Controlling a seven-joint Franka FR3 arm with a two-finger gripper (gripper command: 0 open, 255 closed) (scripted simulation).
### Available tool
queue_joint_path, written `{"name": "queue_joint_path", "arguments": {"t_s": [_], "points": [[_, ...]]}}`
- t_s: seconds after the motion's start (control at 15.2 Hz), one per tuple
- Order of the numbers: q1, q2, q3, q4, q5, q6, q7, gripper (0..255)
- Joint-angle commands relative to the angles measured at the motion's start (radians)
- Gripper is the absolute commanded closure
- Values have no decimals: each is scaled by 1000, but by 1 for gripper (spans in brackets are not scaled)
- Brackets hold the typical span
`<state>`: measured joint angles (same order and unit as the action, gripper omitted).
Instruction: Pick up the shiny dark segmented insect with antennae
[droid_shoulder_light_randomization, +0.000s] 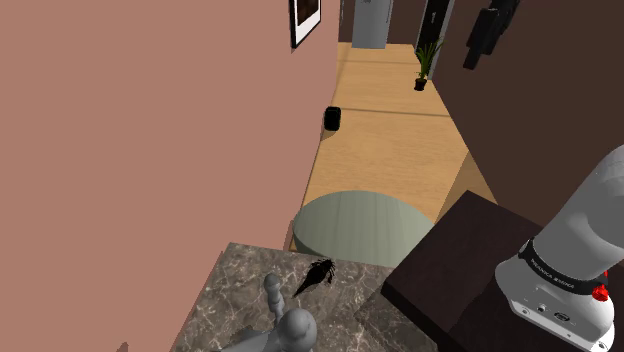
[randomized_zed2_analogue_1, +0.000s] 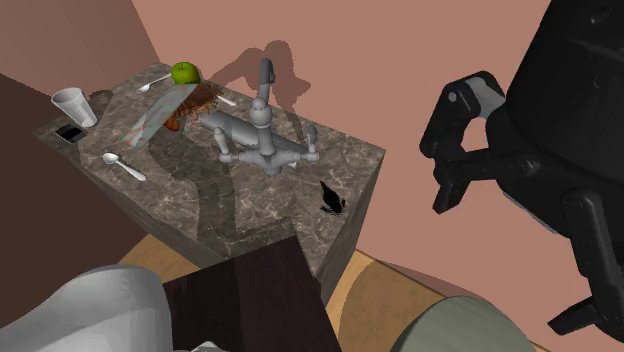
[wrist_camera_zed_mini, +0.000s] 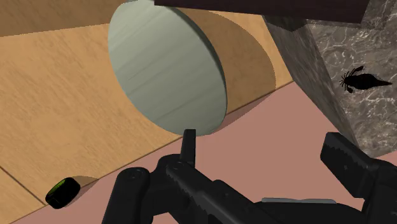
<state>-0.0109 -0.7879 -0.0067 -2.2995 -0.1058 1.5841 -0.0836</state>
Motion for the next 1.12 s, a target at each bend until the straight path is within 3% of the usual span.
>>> {"name": "queue_joint_path", "arguments": {"t_s": [0.0,1.06], "points": [[0,0,0,0,0,0,0,0],[165,346,91,-127,36,427,-132,0]]}}
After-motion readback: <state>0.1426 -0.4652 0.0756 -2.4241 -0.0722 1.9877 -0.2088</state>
